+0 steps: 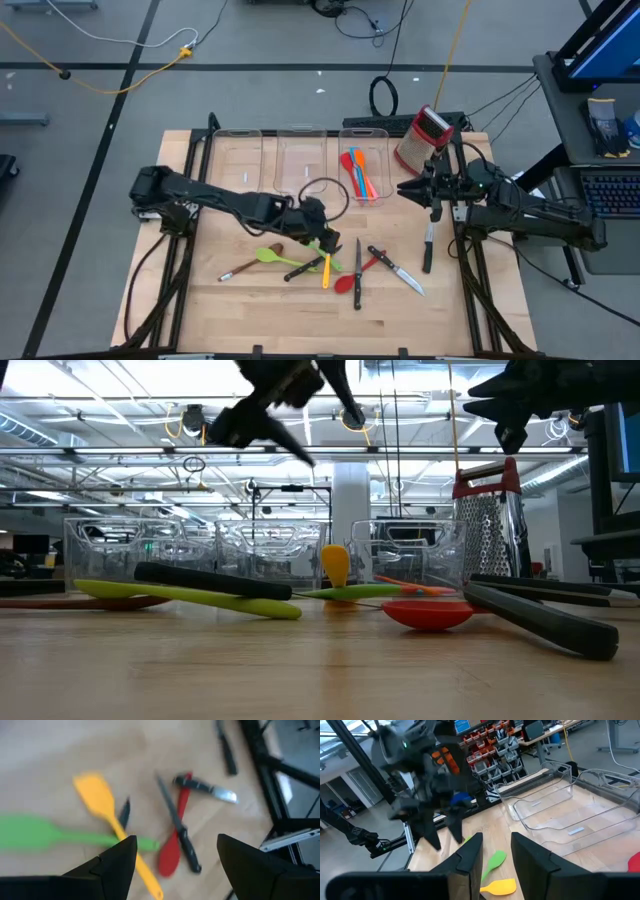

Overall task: Pick & Place Kitchen Items
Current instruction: Put the yellow spatula into the right transparent bin

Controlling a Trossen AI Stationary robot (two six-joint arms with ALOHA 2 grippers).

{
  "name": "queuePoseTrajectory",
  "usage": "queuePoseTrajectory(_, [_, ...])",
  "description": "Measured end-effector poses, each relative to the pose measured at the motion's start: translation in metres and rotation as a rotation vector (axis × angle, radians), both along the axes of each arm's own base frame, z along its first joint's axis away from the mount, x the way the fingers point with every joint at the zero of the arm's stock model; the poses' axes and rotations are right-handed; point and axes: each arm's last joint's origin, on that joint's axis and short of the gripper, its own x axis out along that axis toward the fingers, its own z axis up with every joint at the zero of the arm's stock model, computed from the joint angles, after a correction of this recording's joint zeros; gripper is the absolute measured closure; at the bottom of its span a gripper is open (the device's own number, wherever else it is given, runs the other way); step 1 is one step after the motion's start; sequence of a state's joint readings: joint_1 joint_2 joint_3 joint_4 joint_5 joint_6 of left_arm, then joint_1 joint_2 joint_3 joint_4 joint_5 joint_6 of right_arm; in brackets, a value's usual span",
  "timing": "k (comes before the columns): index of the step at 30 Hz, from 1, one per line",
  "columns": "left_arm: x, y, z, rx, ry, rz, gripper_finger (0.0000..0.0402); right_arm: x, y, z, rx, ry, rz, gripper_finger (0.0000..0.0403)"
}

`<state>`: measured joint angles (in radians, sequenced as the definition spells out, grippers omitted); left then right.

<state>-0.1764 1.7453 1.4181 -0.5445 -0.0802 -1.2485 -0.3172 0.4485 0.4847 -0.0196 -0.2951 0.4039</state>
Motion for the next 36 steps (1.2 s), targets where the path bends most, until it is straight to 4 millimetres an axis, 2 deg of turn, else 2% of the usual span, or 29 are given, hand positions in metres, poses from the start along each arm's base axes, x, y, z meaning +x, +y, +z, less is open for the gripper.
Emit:
queuePoseTrajectory(6, [0.008,-0.012,-0.023,-0.215,0.1,0.062,0.0124,0.0,0.0,-0.002,-0.004,0.005,0.001,0.031])
queuePoseTrajectory(12, [0.015,-0.027,-0.041,-0.263,0.122,0.098,0.0124,0.0,0.0,-0.002,-0.024,0.007,0.002,0.031])
queuePoseTrajectory(18, [0.016,-0.036,-0.049,-0.34,0.161,0.195,0.0124,0.0,0.0,-0.003,-0.023,0.014,0.002,0.031])
queuePoseTrajectory(36, [0.028,-0.043,-0.083,-0.353,0.21,0.193,0.0124,0.0,0.0,-0.003,-0.03,0.016,0.001,0.0309])
